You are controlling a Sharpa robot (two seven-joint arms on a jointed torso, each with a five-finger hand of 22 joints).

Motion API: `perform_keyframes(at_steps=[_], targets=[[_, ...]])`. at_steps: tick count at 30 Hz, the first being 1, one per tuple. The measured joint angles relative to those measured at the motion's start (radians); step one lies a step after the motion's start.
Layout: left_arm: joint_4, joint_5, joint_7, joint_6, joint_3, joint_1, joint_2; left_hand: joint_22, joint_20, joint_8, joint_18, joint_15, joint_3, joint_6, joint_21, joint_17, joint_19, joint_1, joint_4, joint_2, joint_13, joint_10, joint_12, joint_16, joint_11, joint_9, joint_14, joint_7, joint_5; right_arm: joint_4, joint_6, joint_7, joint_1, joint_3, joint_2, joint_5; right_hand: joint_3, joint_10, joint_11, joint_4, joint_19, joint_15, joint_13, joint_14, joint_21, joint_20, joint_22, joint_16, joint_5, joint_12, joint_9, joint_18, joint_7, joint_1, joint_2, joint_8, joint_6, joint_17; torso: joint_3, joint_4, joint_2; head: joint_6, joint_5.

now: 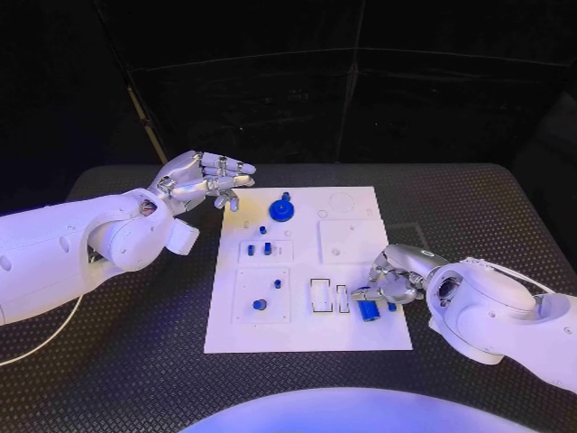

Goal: Assemble the parts on the task board

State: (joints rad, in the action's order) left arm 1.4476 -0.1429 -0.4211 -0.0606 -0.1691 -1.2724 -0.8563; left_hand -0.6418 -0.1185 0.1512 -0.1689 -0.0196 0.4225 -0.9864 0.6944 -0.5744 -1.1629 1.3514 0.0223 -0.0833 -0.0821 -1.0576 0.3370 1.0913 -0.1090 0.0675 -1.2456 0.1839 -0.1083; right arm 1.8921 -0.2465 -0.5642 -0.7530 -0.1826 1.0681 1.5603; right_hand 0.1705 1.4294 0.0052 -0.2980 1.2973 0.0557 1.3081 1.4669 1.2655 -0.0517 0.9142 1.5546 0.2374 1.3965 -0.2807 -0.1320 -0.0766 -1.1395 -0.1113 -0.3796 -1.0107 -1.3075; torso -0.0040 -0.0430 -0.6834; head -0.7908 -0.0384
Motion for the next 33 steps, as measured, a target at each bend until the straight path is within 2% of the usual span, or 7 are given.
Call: perform_keyframes(at_steps=[3, 5, 11, 15, 19, 33], targets=[[0.0, 0.0, 0.001, 0.001, 0.0, 0.0, -0.001, 0.0, 0.0, 0.0, 0.0, 0.0, 0.0, 0.0, 0.0, 0.0, 0.0, 0.0, 0.0, 0.0, 0.0, 0.0, 0.0, 0.0, 0.0, 0.0, 0.0, 0.0, 0.0, 0.001, -0.004, 0.0, 0.002, 0.001, 0.0, 0.011, 0.007, 0.0, 0.0, 0.001, 0.0, 0.0, 0.0, 0.0, 0.0, 0.0, -0.001, 0.0, -0.052, -0.004, -0.011, 0.0, -0.005, 0.044, -0.012, -0.008, 0.01, 0.0, -0.0001, -0.0006, 0.0, 0.0, 0.001], [0.0, 0.0, 0.001, 0.001, 0.0, 0.0, -0.002, 0.0, 0.0, 0.0, 0.0, 0.0, 0.0, 0.0, 0.0, 0.0, 0.0, 0.0, 0.0, 0.0, 0.0, 0.0, 0.0, 0.0, 0.0, 0.0, 0.0, 0.0, 0.0, 0.002, -0.007, 0.0, 0.003, 0.002, 0.0, 0.019, 0.007, 0.0, 0.0, 0.001, 0.0, 0.0, 0.0, 0.0, 0.0, 0.0, -0.001, 0.0, -0.069, -0.004, -0.014, 0.0, -0.003, 0.059, -0.02, -0.015, 0.015, 0.0, -0.0001, -0.0006, 0.0, 0.001, 0.002], [-0.001, 0.0, 0.002, 0.002, 0.0, 0.0, -0.002, 0.0, 0.0, 0.0, 0.0, 0.0, 0.0, 0.0, 0.0, 0.0, 0.0, 0.0, 0.0, 0.0, 0.0, 0.0, 0.0, 0.0, 0.0, 0.0, 0.0, 0.0, 0.0, 0.007, -0.008, 0.0, 0.005, 0.003, 0.002, 0.042, 0.007, 0.0, 0.0, 0.001, 0.0, 0.0, 0.0, 0.0, 0.0, 0.0, 0.001, 0.0, -0.076, -0.004, -0.018, 0.0, 0.0, 0.062, -0.024, -0.015, 0.025, 0.0, 0.0, 0.0, 0.001, 0.003, 0.002], [-0.001, 0.0, 0.002, 0.003, 0.0, 0.0, -0.002, 0.001, 0.0, 0.0, 0.0, 0.0, -0.002, 0.0, 0.0, 0.0, 0.0, -0.004, -0.002, 0.004, 0.0, 0.0, 0.0, 0.0, 0.0, 0.0, 0.0, 0.0, 0.0, 0.011, -0.006, -0.001, 0.006, 0.004, 0.005, 0.055, 0.007, 0.0, 0.0, 0.001, 0.0, 0.0, 0.0, 0.0, 0.0, 0.0, 0.002, 0.0, -0.09, -0.008, -0.027, 0.0, -0.001, 0.075, -0.037, -0.021, 0.031, 0.0, 0.0, 0.0007, 0.001, 0.003, 0.002], [-0.001, 0.0, 0.003, 0.003, 0.0, 0.0, -0.002, 0.002, 0.0, 0.0, 0.0, 0.0, -0.006, 0.0, -0.004, 0.0, 0.0, -0.006, 0.0, 0.006, 0.0, 0.0, 0.004, 0.0, 0.0, 0.0, 0.0, 0.0, 0.0, 0.016, -0.001, -0.002, 0.006, 0.004, 0.009, 0.069, 0.007, 0.0, 0.0, 0.001, 0.0, 0.0, 0.0, 0.0, 0.0, 0.0, 0.002, 0.0, -0.095, -0.008, -0.032, 0.0, -0.001, 0.079, -0.041, -0.026, 0.032, 0.0, 0.0, 0.001, 0.001, 0.004, 0.001], [-0.002, 0.0, 0.004, 0.005, -0.001, 0.0, -0.003, 0.002, 0.0, 0.0, 0.0, 0.0, -0.006, 0.0, -0.004, 0.0, 0.0, -0.006, 0.0, 0.006, 0.0, 0.0, 0.004, 0.0, 0.0, 0.0, 0.0, 0.0, 0.0, 0.02, 0.022, -0.003, 0.006, 0.004, 0.021, 0.11, 0.007, 0.0, 0.0, 0.001, 0.0, 0.0, 0.0, 0.0, 0.0, 0.0, 0.004, 0.0, -0.095, -0.012, -0.039, 0.0, 0.0, 0.087, -0.033, -0.03, 0.031, 0.0, -0.0006, 0.0001, 0.002, 0.007, -0.001]])
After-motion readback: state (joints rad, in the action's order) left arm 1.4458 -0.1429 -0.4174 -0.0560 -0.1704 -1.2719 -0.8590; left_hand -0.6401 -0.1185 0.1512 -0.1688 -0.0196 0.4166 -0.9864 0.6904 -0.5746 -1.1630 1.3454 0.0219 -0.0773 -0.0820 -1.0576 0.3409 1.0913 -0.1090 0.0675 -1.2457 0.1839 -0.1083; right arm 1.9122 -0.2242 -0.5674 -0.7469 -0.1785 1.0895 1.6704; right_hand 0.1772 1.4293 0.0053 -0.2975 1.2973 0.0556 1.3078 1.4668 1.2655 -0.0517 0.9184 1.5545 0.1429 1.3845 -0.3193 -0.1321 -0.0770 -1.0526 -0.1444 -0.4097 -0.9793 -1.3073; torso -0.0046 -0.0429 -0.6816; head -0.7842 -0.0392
